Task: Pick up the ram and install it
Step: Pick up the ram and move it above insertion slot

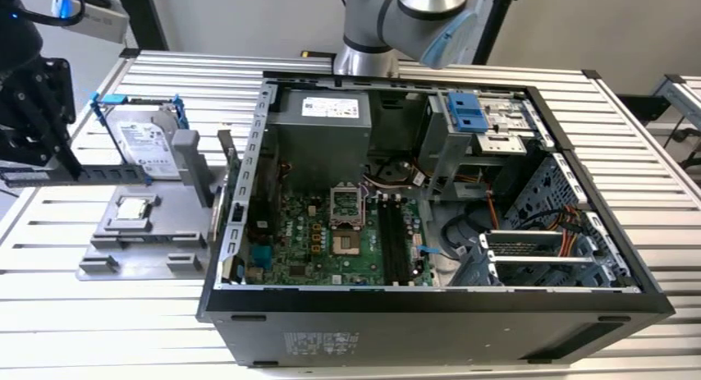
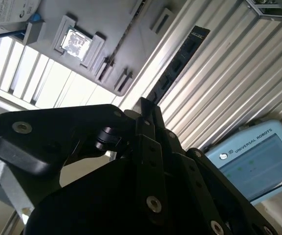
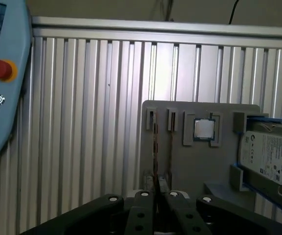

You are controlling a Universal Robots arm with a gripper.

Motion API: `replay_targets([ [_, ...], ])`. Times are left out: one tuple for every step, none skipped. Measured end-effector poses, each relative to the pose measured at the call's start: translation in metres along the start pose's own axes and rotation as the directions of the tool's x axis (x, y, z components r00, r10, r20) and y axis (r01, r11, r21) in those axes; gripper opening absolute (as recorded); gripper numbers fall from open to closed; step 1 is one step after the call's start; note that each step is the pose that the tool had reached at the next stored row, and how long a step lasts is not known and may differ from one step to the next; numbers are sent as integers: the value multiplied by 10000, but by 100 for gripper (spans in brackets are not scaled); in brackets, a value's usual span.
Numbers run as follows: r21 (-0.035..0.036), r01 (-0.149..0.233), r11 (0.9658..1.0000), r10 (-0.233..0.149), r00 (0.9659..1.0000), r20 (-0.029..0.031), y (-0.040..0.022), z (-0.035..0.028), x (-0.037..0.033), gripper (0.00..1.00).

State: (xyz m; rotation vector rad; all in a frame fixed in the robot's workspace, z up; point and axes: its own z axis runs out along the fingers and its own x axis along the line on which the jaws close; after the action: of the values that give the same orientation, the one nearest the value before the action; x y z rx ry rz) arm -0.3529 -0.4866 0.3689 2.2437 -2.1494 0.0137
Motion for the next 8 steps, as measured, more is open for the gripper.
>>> replay_targets([
  [-1, 0, 10000, 0, 10000, 0, 1, -25, 1, 0],
  [-1, -1, 10000, 1, 10000, 0, 1, -46, 1, 0],
  [-1, 0, 10000, 0, 10000, 0, 2, -67, 2, 0],
  [0, 0, 10000, 0, 10000, 0, 2, -87, 3, 0],
  [1, 0, 10000, 0, 10000, 0, 2, -107, 3, 0],
  [0, 0, 10000, 0, 10000, 1, 2, -128, 4, 0],
  [0, 1, 10000, -1, 10000, 0, 3, -149, 5, 0],
  [0, 1, 10000, -1, 10000, 0, 3, -171, 6, 0],
])
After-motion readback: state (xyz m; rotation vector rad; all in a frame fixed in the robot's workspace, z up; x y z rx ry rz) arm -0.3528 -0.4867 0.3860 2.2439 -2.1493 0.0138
